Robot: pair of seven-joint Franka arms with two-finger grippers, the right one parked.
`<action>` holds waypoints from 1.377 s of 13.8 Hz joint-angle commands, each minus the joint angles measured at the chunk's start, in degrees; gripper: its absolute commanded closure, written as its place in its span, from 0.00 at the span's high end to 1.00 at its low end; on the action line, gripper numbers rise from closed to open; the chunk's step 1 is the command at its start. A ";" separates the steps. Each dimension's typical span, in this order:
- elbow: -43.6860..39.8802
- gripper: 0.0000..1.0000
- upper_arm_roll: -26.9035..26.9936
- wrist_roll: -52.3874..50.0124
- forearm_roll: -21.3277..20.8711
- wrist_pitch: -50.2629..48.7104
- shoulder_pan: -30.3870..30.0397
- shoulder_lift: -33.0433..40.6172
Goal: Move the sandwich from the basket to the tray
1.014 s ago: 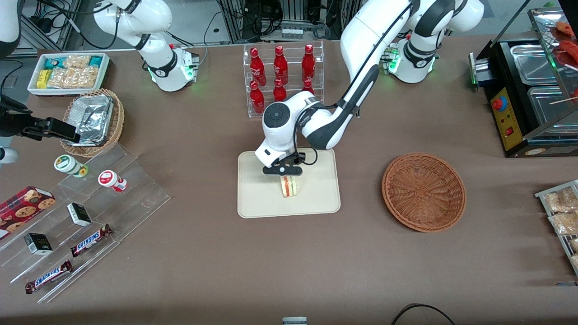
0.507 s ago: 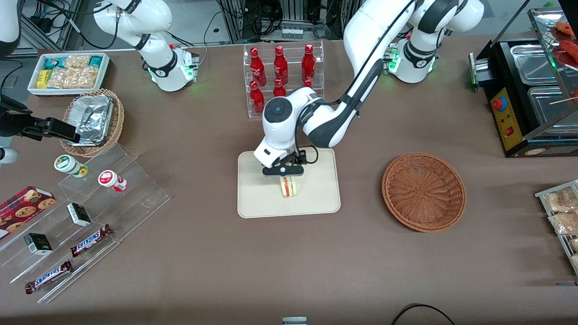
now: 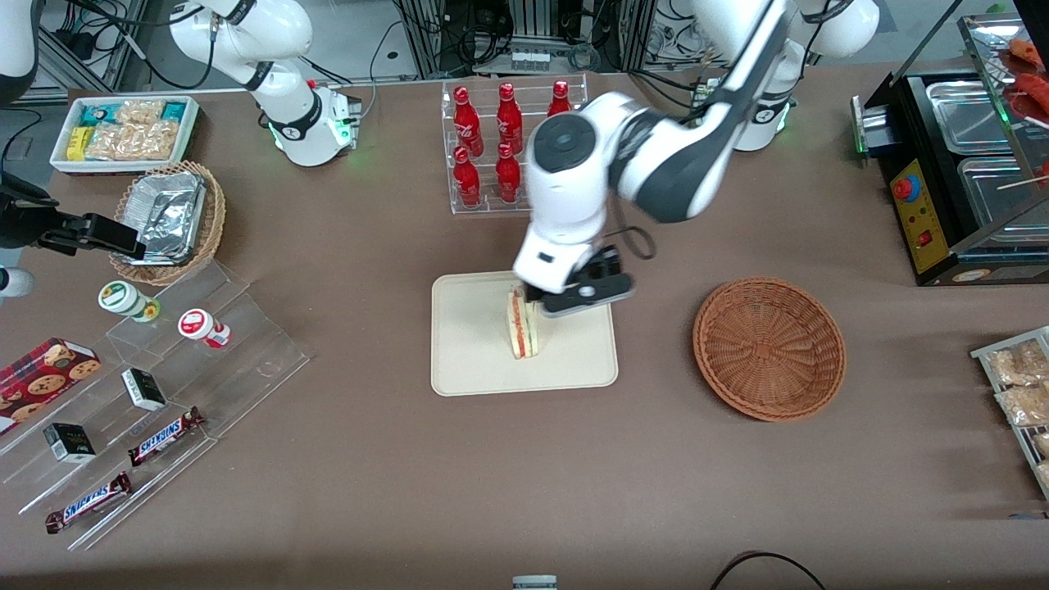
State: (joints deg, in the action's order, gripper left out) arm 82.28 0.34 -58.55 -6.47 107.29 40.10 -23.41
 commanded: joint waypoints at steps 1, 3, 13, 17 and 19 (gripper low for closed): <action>2.44 1.00 -0.08 6.56 1.98 -6.88 -5.28 7.30; 2.44 1.00 -0.08 14.04 3.38 -12.26 -10.37 10.56; 9.46 1.00 0.09 45.17 6.91 -22.91 -29.63 25.94; 13.60 1.00 0.54 52.66 6.82 -23.97 -32.80 31.14; 10.64 1.00 0.45 52.32 8.21 -22.39 -33.16 28.00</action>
State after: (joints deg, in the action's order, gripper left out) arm 93.56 1.24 -7.05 -0.13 83.30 7.64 6.06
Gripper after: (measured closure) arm 0.000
